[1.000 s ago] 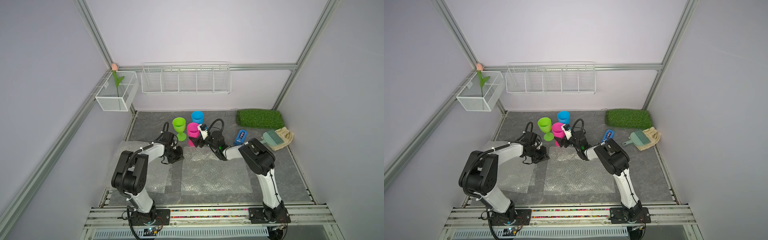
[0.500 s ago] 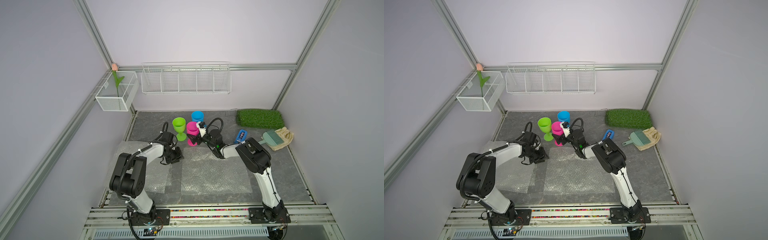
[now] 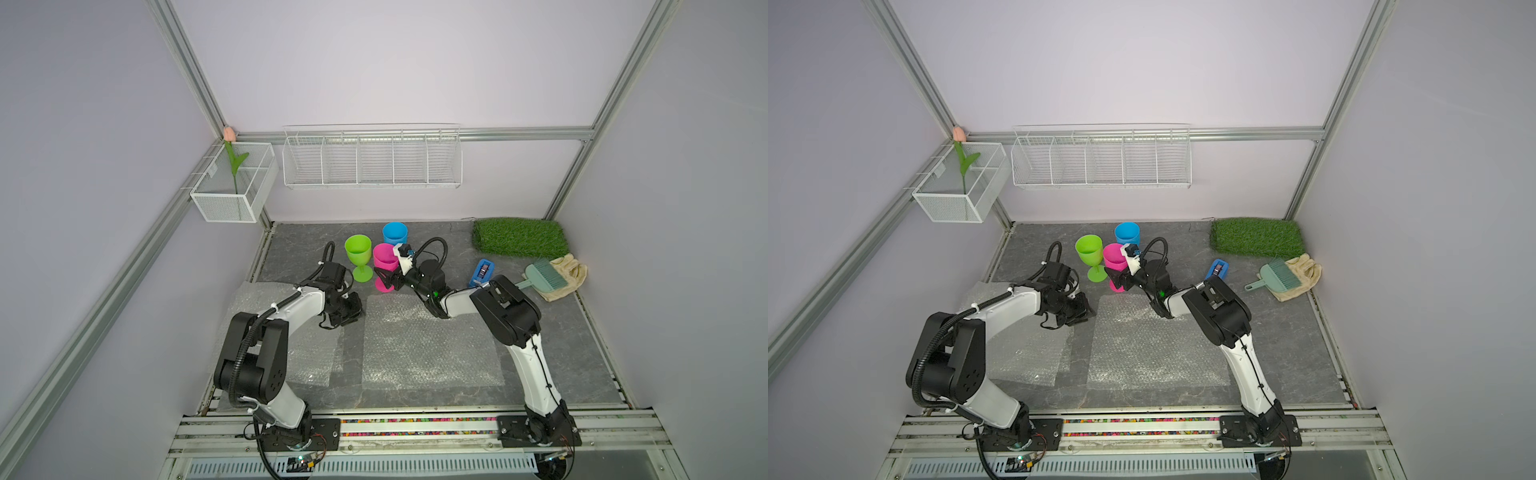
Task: Wrap wine glasses in bubble wrap
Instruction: Pick up the wine glass at the center of the board.
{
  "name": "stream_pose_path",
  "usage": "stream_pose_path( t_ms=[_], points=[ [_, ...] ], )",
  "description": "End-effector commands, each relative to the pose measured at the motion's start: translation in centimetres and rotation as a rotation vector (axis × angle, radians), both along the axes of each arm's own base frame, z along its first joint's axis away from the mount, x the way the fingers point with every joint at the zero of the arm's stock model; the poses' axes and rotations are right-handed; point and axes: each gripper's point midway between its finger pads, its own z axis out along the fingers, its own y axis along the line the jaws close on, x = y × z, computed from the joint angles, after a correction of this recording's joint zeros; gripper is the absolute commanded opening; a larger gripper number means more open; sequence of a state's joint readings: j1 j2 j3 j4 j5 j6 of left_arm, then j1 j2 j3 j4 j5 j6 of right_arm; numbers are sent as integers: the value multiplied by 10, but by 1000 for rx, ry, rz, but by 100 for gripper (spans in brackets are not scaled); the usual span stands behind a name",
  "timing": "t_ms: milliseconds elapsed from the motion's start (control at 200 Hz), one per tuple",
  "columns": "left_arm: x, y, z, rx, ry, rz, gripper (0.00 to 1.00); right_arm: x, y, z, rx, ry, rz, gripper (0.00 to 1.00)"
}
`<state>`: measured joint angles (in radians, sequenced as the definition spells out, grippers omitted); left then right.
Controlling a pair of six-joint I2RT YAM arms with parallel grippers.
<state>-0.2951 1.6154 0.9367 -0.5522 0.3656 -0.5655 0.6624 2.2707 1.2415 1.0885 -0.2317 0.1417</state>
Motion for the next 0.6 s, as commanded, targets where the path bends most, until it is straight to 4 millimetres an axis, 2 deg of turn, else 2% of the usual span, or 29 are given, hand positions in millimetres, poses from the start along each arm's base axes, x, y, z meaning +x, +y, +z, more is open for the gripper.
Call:
stream_pose_path(
  t_ms=[0,225,380,490,595],
  points=[
    [-2,5,3,14,-8,2,31,-3,-5,27,38,-50,-5,81],
    [-7,1,3,-11,-2,-23,30,-12,-17,58,52,-73,-16,82],
    [-11,-1,2,-21,1,-41,30,-26,-28,83,40,-56,-20,82],
    [-15,0,3,-18,-1,-53,31,-38,-39,92,26,16,-28,78],
    [-22,1,4,-19,-1,-62,32,-54,-46,95,28,154,-8,76]
  ],
)
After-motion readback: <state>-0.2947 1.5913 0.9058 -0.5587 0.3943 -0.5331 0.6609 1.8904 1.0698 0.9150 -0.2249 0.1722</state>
